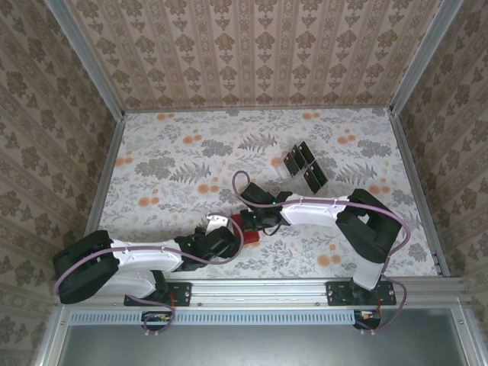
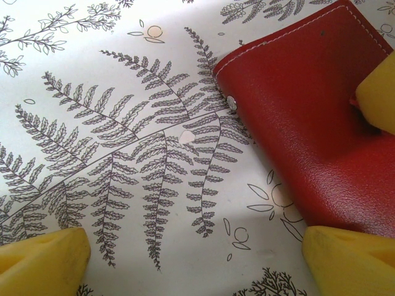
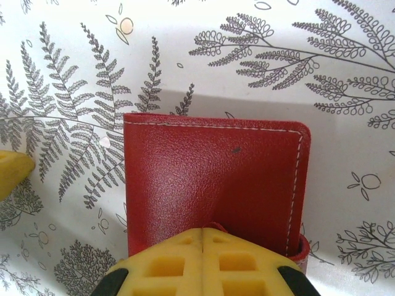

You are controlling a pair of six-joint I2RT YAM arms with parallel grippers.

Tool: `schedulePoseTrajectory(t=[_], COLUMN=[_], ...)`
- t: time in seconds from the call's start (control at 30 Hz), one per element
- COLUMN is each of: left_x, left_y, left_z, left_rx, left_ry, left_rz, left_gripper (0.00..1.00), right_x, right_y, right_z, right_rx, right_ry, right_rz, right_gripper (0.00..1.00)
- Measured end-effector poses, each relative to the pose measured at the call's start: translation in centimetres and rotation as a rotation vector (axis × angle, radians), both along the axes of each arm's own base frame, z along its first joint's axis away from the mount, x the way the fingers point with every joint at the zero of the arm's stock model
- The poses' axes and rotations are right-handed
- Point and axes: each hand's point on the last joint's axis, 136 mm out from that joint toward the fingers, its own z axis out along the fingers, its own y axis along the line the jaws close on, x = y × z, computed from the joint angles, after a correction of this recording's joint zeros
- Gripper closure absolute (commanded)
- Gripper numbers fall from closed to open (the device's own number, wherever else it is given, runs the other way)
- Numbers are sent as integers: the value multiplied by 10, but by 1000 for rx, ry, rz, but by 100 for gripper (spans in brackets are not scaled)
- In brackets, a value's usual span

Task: Put the credit cards into the card holder
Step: Close the button on the card holder.

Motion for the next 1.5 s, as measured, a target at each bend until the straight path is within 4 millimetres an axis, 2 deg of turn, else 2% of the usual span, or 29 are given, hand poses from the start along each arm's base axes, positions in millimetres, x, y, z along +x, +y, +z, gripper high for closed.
schedulePoseTrajectory(t=[0.63,1.2,1.3,1.4,1.5], left_x=[1,1,1,1,1], left_y=[0,0,0,-1,-1], left_z=[0,0,0,1,2], left_rx=[5,6,6,7,4], left_ry=[-1,0,0,0,3], left_rz=[1,2,2,1,3], left_gripper=[2,2,1,0,0], right_x=[10,9,10,11,19], right_y=[4,1,1,2,6], right_z=[-7,-4,-2,2,14], right_rx=[249,295,299,282,264], right_ry=[66,59,61,70,59], right_rz=[-55,-54,-52,-48,-38], right_gripper=[100,100,91,74,58])
